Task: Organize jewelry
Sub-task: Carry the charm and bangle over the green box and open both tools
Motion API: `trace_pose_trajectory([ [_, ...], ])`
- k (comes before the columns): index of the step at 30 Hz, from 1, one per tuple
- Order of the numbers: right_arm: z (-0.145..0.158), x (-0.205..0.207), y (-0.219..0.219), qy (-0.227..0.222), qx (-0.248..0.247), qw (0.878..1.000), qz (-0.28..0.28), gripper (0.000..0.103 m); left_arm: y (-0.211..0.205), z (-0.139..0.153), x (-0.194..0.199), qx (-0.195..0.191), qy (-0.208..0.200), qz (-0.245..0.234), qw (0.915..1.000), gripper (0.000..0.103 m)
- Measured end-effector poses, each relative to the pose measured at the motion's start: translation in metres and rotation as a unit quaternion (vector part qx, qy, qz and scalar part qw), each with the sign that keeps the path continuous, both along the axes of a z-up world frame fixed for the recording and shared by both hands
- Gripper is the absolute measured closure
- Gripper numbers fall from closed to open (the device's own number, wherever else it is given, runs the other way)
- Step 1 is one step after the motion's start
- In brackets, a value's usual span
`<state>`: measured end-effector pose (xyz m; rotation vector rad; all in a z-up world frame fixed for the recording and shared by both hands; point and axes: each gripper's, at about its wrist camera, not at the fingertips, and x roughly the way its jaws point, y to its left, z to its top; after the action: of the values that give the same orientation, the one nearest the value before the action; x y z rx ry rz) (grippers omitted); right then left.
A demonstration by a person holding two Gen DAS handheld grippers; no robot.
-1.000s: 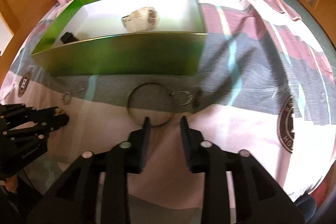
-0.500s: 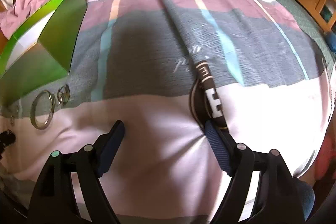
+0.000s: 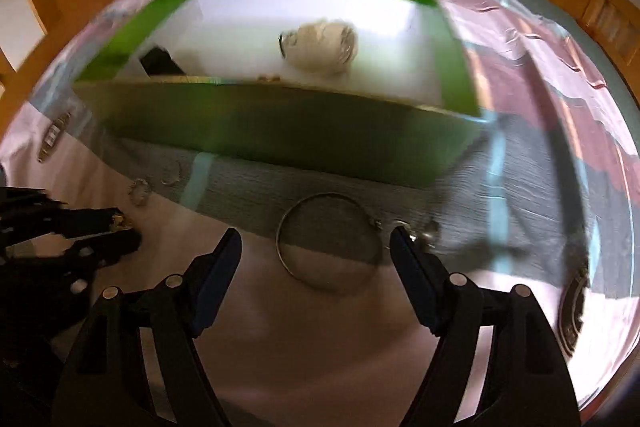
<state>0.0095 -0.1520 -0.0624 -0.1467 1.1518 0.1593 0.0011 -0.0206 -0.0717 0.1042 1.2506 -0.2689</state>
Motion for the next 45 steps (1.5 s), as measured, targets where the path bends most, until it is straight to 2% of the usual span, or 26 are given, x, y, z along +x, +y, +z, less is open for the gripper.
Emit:
trace_pose_trajectory([
  [5,-0.006,-0.001,-0.008,0.003,0.009,1.000,-0.008,0.027,-0.004,-0.001,-0.002,0.006,0.000,-0.005,1.0000,0.078],
  [6,-0.006,-0.002,-0.009,0.001,0.011,1.000,-0.008,0.031,-0.005,-0.001,-0.002,0.008,-0.001,-0.006,1.0000,0.078],
  [7,-0.004,-0.006,-0.011,-0.002,0.015,1.000,-0.007,0.043,-0.006,-0.001,-0.002,0.009,-0.002,-0.007,0.9999,0.081],
  [13,0.003,-0.020,-0.010,-0.002,0.034,0.999,-0.001,0.043,-0.005,0.005,-0.005,0.004,-0.012,0.002,0.9999,0.083],
  [18,0.024,-0.030,-0.011,-0.015,0.051,0.999,0.001,0.043,-0.001,0.016,-0.011,-0.008,-0.026,0.006,0.9996,0.083],
  [24,0.068,-0.029,-0.012,-0.064,0.074,0.995,0.011,0.043,0.007,0.059,-0.012,-0.045,-0.066,0.000,0.9968,0.083],
  [27,0.089,-0.018,-0.009,-0.089,0.088,0.992,0.013,0.043,0.020,0.085,0.005,-0.066,-0.073,0.007,0.9951,0.083],
  [30,0.102,-0.004,-0.008,-0.106,0.092,0.990,0.015,0.043,0.026,0.105,0.027,-0.056,-0.101,0.019,0.9931,0.083],
  [33,0.101,0.016,-0.002,-0.113,0.088,0.990,0.020,0.043,0.034,0.120,0.049,-0.060,-0.124,0.038,0.9897,0.083],
  [37,0.079,0.044,0.005,-0.095,0.086,0.992,0.014,0.043,0.040,0.108,0.082,-0.052,-0.131,0.073,0.9873,0.083],
  [41,0.057,0.063,0.007,-0.074,0.077,0.994,0.000,0.043,0.038,0.081,0.095,-0.030,-0.110,0.073,0.9907,0.083],
  [45,0.046,0.069,0.007,-0.058,0.071,0.996,-0.014,0.043,0.039,0.068,0.101,-0.036,-0.095,0.072,0.9922,0.083],
])
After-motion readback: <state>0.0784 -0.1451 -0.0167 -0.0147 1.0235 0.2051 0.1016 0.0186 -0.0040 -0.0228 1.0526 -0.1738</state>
